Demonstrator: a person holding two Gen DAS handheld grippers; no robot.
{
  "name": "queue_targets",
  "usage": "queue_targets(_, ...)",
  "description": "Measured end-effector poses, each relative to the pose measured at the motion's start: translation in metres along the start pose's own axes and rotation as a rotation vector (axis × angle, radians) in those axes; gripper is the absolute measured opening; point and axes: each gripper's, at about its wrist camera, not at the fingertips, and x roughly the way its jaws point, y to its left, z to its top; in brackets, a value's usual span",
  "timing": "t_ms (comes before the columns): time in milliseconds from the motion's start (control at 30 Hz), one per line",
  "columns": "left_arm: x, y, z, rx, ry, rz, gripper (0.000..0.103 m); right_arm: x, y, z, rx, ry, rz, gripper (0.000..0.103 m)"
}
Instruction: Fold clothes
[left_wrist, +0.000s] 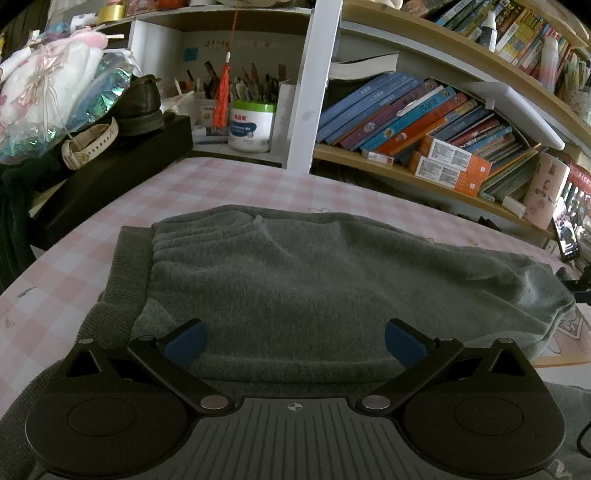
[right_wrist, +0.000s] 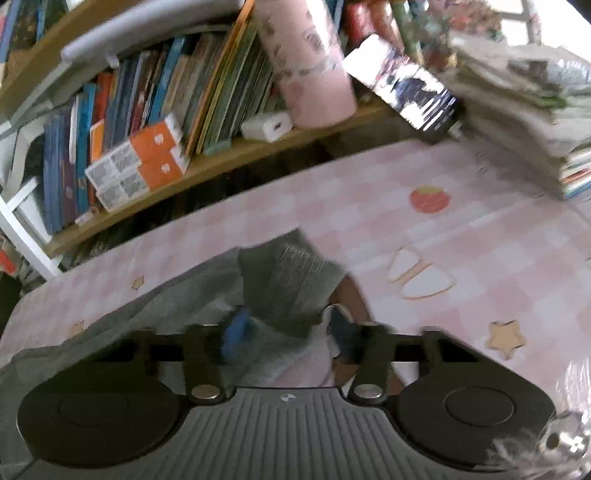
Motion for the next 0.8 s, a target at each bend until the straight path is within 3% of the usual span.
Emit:
queue_targets(33,0.0,0.0,0.0,0.0,0.0,0.0,0.103,-0.007,0.005,0.0,-0.011,-0.021,0.018,0.019)
queue_targets(133,0.0,0.0,0.0,0.0,0.0,0.0,0.103,-0.062,0.024,-0.003,-0.087,-0.224,0.128,0.008)
queue_targets(233,0.0,0.001,0.0,0.001,0.0,-0.001,0.103,-0.099,0.029,-0.008,-0.137,-0.371,0.114,0.006)
queue_targets(300,0.0,0.001,0.0,0.001,0.0,-0.001,0.103,-0.088,0.015,-0.009,-0.11,-0.314,0.037,0.006)
queue_targets(433,0.0,0.002,0.001,0.002,0.001,-0.002,0.103,-0.041,-0.029,-0.021,0.051,-0.088,-0.059,0.008)
queue_targets(533,0.001,0.002,0.001,0.003,0.001,-0.002,0.103,-0.038,-0.041,-0.027,0.108,-0.083,-0.073,0.029)
queue_targets(567,0.0,0.002,0.001,0.003,0.001,-0.002,0.103,-0.04,-0.042,-0.028,0.116,-0.089,-0.076,0.044)
queue_targets(600,0.0,0.002,0.001,0.003,0.001,-0.002,0.103,-0.041,-0.04,-0.027,0.11,-0.09,-0.072,0.05)
queue_targets(767,0.0,0.002,0.001,0.004,0.001,-0.002,0.103,-0.031,-0.025,-0.026,-0.007,-0.07,-0.095,0.049)
queue_targets(800,0.0,0.002,0.001,0.004,0.001,-0.002,0.103,-0.027,-0.02,-0.025,-0.054,-0.065,-0.106,0.039)
